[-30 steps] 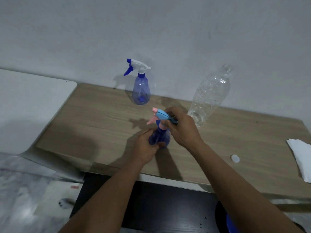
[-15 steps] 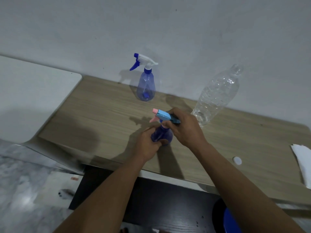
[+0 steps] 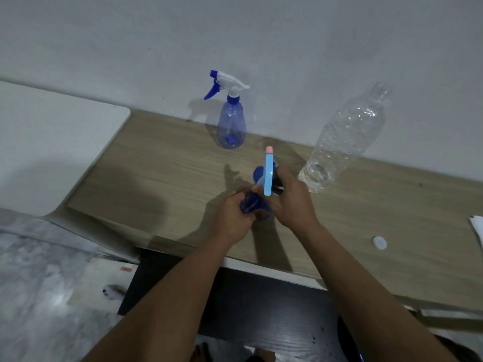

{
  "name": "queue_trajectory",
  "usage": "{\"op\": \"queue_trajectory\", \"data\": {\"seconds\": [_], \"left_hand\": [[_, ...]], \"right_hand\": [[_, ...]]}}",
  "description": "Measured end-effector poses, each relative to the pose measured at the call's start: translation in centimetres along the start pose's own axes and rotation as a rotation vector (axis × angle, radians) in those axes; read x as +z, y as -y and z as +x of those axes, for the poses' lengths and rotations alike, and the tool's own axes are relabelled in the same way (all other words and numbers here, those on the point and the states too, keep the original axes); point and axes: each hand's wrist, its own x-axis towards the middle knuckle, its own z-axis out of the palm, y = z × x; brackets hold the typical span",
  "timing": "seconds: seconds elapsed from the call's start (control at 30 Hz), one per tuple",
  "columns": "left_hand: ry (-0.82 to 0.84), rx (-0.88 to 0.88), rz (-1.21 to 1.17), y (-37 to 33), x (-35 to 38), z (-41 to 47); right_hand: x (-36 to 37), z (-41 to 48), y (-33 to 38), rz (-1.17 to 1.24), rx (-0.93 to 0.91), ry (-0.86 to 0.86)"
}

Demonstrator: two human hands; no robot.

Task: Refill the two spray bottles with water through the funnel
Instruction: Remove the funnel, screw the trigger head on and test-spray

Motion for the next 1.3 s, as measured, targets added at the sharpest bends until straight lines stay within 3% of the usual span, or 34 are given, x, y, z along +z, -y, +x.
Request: {"op": "queue_trajectory", "data": {"seconds": [0.33,0.63,0.93,1.17,1.3], "left_hand": [[0.029,0.037,-0.030,0.0,0.0,0.0],[-0.009,-0.009,-0.015,0.0,0.1,-0.1],[0.014,0.020,0.011,-0.6,-0.1,-0.2],[0.026,0.020,-0.010,-1.4,-0.1,-0.6],[0.012,-0.026,-0.013,-1.0,0.0,-0.5]], "right_hand": [[0.7,-1.1,-0.6,0.051,-0.051,-0.021],[1.7,-0.6,-0.3,0.199,0.120,-0.132],[1.4,-1.3,-0.8,0.177,0.049,-0.100],[2.2,-1.0,0.2,0.200,0.189,-0.182],[2.0,-1.4,0.2,0.177,0.158,-0.166]]}}
